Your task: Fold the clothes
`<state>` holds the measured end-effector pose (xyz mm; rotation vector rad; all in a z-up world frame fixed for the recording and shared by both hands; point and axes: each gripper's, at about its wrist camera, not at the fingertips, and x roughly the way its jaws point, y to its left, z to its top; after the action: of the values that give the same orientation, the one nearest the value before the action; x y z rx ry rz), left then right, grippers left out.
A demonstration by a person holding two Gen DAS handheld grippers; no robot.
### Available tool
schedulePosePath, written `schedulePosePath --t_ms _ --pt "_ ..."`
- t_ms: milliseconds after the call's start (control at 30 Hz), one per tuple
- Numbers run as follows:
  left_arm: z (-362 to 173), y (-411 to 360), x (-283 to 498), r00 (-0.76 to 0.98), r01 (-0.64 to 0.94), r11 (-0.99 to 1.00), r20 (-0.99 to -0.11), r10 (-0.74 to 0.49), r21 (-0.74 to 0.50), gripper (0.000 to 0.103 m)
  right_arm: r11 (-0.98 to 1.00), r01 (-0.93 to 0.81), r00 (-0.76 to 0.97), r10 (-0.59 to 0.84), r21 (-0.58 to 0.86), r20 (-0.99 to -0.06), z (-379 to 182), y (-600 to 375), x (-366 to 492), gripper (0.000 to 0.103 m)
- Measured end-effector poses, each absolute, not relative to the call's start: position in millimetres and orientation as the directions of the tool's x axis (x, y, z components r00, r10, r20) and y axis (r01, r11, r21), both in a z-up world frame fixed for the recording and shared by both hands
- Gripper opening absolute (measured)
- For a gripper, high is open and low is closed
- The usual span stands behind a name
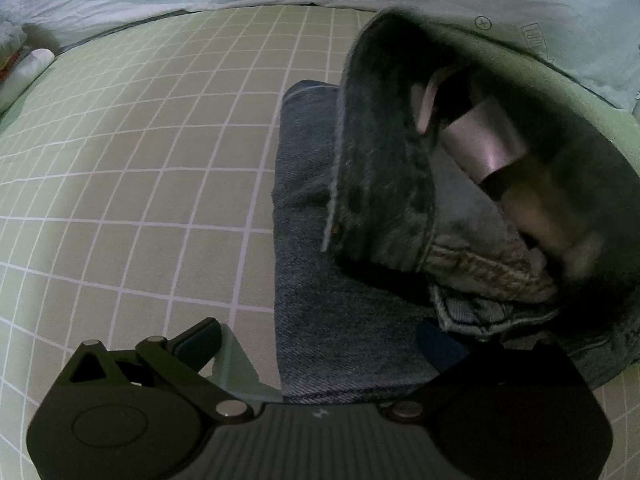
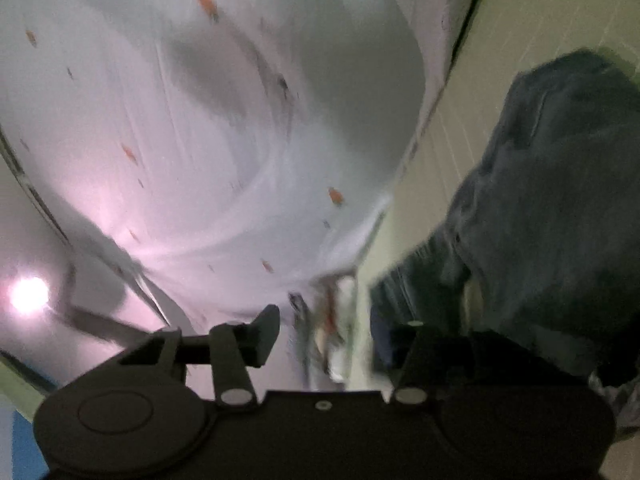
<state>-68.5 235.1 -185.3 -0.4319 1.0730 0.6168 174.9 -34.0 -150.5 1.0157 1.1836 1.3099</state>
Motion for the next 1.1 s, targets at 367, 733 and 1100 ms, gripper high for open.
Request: schedulePosePath --t_ms 367,733,1100 --pt "-167.4 245.6 -85.9 0.376 -0.671 0.73 -0.908 0.183 -0.131 0.103 0.645 -0.528 0.245 0.738 0.552 -0.629 -117.7 -36.4 185.8 0.076" --pt "-114.2 266.0 -95.0 0.627 -0.605 0.687 -0.773 0.098 -0.403 0.103 0.767 -0.588 0.337 0.522 0.259 -0.783 -146.0 -22.5 198.5 0.095" --pt "-177.7 290.5 -44.2 0.488 -0.651 0.678 -0.872 0.028 -0.342 0.103 0.749 -0.569 0.23 0.54 0.338 -0.81 -167.5 -16.0 220.5 0.1"
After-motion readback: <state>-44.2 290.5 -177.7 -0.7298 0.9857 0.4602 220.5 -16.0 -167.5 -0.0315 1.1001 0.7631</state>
